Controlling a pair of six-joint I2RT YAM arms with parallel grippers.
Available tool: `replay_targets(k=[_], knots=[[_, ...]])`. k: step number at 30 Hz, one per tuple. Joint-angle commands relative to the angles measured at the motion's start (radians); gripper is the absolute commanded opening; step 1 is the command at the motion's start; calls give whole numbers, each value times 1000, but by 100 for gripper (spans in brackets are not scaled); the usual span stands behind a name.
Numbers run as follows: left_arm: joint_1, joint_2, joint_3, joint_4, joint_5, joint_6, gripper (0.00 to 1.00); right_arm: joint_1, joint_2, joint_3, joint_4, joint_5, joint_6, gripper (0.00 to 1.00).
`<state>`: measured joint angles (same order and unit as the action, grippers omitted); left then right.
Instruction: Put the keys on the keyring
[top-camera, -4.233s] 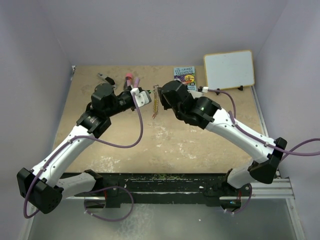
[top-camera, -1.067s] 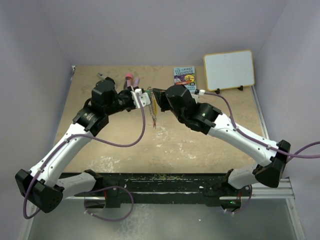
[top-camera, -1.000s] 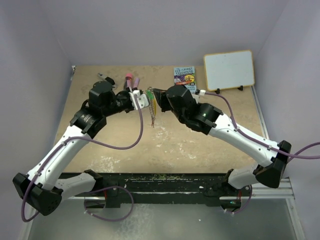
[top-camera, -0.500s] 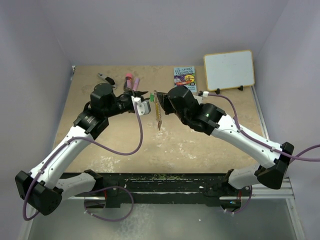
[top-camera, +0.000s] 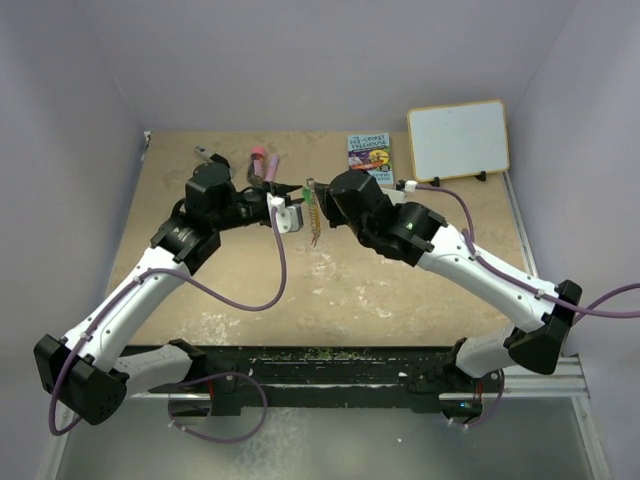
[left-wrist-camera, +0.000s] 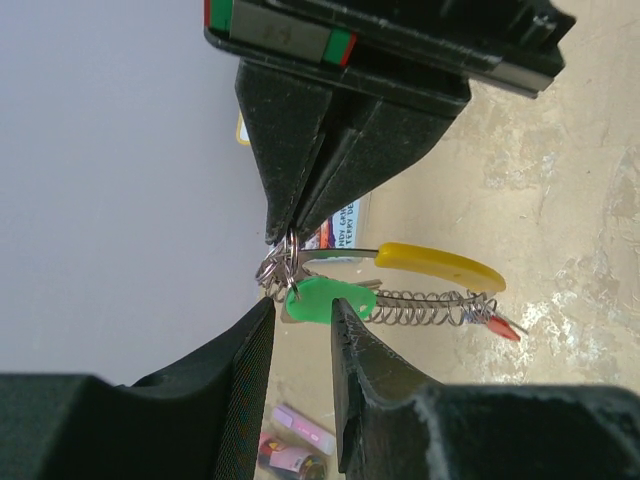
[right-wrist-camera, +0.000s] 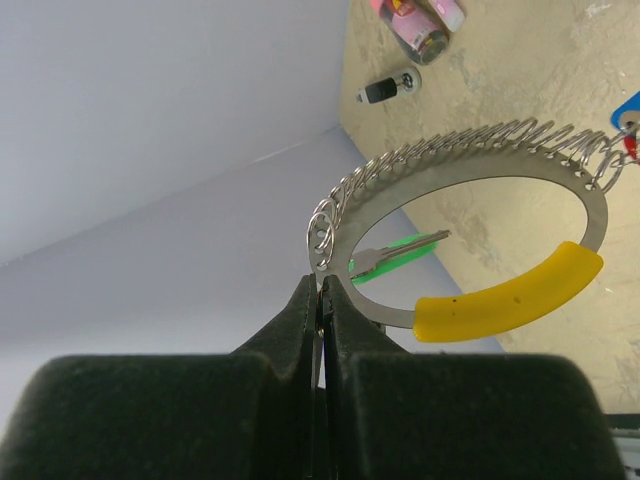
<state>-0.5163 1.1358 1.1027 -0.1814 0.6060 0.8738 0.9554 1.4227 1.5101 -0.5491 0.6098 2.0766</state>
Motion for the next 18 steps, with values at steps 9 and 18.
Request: replay_targets(k=[9,18], knots=[[6,25,75,35,42,-56,33,-3,24,64,0,55,84,0],[6,53,83,37,31,-77,33,-3,27,66,14,45,66,0]])
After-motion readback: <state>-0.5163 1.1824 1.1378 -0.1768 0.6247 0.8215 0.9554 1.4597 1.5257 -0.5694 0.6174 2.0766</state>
